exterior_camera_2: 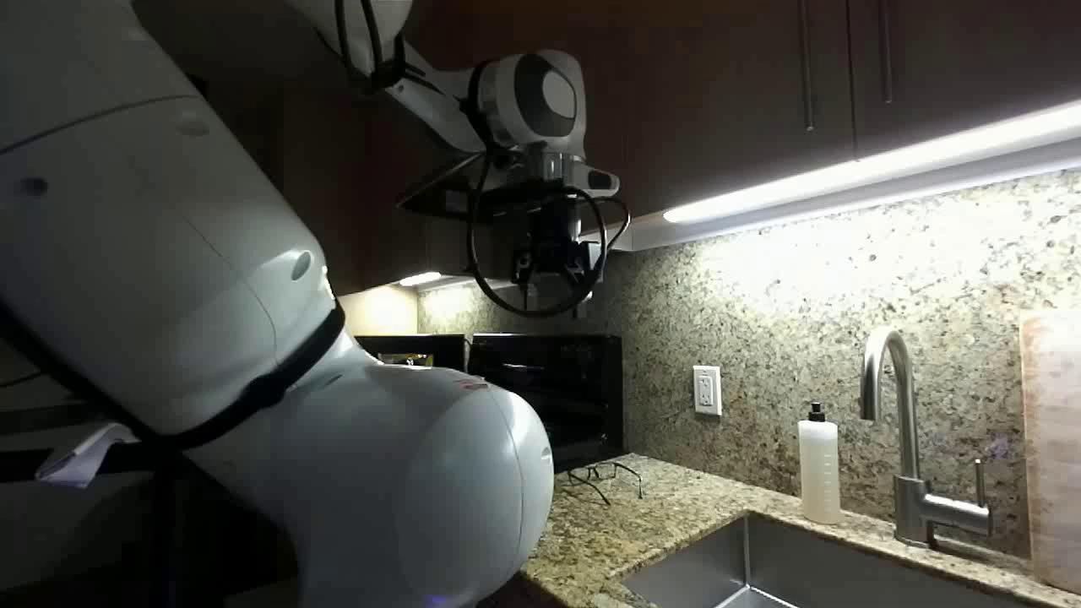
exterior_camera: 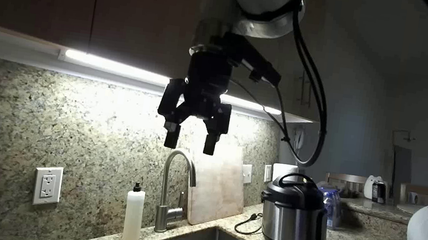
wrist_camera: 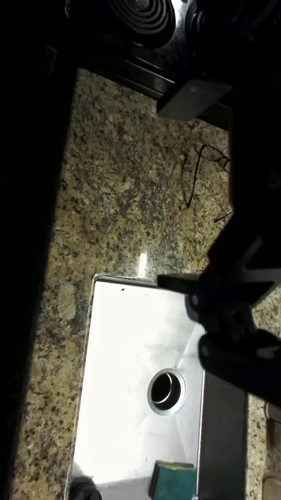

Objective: Open the right door of the cabinet above the sink

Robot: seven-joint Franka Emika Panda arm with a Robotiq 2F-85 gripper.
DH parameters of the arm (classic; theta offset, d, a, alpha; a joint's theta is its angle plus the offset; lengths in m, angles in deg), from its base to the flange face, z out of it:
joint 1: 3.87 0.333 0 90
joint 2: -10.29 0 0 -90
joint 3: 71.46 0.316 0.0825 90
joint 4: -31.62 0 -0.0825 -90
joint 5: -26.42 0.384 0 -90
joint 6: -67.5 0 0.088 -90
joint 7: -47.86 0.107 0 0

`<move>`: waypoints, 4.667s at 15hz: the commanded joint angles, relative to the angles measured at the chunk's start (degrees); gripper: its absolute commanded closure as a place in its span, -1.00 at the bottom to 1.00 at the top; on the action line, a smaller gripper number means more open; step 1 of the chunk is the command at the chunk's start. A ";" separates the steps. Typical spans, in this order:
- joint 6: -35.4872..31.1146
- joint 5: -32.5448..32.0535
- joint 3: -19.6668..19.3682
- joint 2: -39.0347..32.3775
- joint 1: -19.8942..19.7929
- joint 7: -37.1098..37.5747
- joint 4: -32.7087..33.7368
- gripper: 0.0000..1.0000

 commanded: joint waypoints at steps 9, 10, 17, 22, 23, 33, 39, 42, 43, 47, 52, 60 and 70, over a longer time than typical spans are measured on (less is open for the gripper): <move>0.17 0.26 0.35 0.03 -0.56 -0.28 0.12 -1.00; 0.17 0.26 0.35 0.03 -0.56 -0.28 0.12 -1.00; 0.17 0.26 0.35 0.03 -0.56 -0.28 0.12 -1.00; 0.17 0.26 0.35 0.03 -0.56 -0.28 0.12 -1.00; 0.17 0.26 0.35 0.03 -0.56 -0.28 0.12 -1.00; 1.44 -1.54 -1.07 7.96 -2.10 -0.65 0.64 -1.00; -1.93 -7.50 -1.73 12.80 -7.61 0.12 7.06 -1.00; -4.45 -11.27 -1.78 14.20 -10.44 0.44 11.58 -1.00; -5.68 -12.20 -1.92 14.91 -11.24 0.67 12.80 -1.00; -11.46 -12.66 -3.12 17.02 -15.10 3.14 16.14 -1.00; -16.74 -11.76 -4.56 17.71 -17.59 3.01 17.26 -1.00; -20.44 -12.54 -5.51 16.78 -19.04 2.00 17.79 -1.00; -26.13 -19.83 -12.83 7.46 -23.75 0.31 27.41 -1.00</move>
